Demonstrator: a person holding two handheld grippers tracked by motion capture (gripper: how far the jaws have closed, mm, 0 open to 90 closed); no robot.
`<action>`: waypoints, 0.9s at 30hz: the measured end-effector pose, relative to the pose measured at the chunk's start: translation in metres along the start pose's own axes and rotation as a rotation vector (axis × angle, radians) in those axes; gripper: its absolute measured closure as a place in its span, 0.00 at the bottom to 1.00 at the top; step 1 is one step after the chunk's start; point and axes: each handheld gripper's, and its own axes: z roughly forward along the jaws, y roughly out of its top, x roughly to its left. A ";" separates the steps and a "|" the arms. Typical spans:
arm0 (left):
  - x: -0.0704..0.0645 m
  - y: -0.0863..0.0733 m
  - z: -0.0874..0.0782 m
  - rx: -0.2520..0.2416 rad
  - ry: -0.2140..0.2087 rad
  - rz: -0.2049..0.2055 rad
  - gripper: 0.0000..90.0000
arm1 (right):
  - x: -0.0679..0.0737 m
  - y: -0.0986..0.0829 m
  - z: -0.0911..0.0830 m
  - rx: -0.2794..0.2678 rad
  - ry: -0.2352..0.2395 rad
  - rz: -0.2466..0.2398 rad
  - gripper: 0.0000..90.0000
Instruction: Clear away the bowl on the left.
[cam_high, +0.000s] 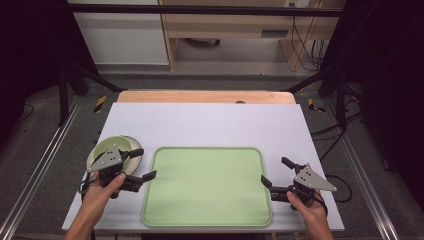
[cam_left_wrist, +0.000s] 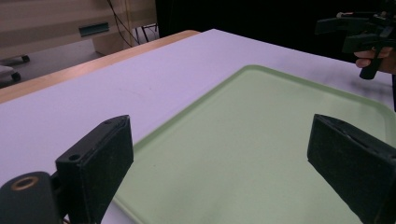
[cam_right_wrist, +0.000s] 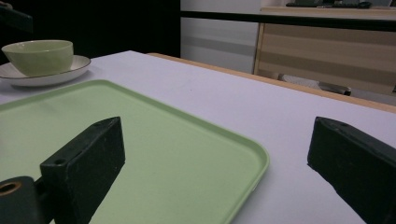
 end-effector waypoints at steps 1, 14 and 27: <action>0.002 0.006 -0.001 -0.005 0.001 0.004 0.08 | 0.000 0.000 0.000 0.000 -0.001 0.000 0.05; 0.035 0.050 -0.006 0.085 0.109 0.036 0.08 | 0.001 0.001 -0.001 -0.003 -0.004 0.002 0.05; 0.074 0.037 -0.039 0.196 0.362 -0.029 0.08 | 0.002 0.001 0.000 -0.002 -0.006 0.007 0.05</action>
